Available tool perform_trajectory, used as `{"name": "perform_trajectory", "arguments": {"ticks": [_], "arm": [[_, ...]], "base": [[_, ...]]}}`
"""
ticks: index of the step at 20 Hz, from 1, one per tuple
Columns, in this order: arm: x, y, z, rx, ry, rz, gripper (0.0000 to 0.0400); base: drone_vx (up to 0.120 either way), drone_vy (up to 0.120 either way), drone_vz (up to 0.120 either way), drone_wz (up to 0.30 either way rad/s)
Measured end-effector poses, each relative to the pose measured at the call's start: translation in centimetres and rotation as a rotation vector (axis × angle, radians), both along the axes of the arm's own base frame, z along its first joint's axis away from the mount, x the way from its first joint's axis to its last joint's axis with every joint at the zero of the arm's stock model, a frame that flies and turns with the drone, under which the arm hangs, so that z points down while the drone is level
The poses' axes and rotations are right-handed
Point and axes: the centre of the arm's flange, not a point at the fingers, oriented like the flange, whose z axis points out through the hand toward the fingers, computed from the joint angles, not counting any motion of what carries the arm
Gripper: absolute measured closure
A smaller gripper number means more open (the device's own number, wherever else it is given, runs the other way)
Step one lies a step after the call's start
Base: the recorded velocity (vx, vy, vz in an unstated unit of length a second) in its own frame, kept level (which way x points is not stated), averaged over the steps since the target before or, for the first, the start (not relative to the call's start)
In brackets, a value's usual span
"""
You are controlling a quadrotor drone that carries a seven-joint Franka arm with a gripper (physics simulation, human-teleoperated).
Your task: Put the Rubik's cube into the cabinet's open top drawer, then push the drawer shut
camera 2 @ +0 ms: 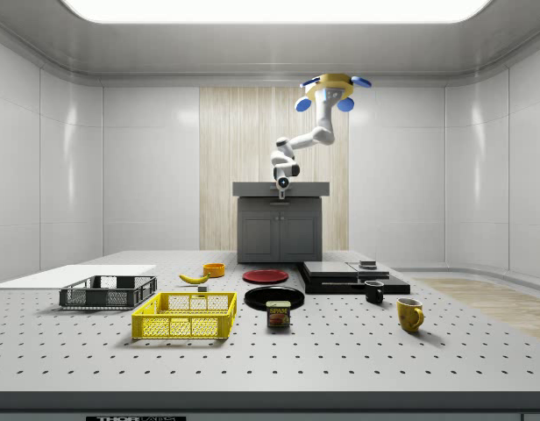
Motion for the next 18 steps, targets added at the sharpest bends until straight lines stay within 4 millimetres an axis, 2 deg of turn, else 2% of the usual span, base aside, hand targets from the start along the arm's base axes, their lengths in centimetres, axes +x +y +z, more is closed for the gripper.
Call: {"name": "perform_trajectory", "arguments": {"ticks": [18], "arm": [[0.0,9.9,0.0,0.001,0.0,0.0,0.0002]], "base": [[0.0,0.0,0.0,0.0]]}}
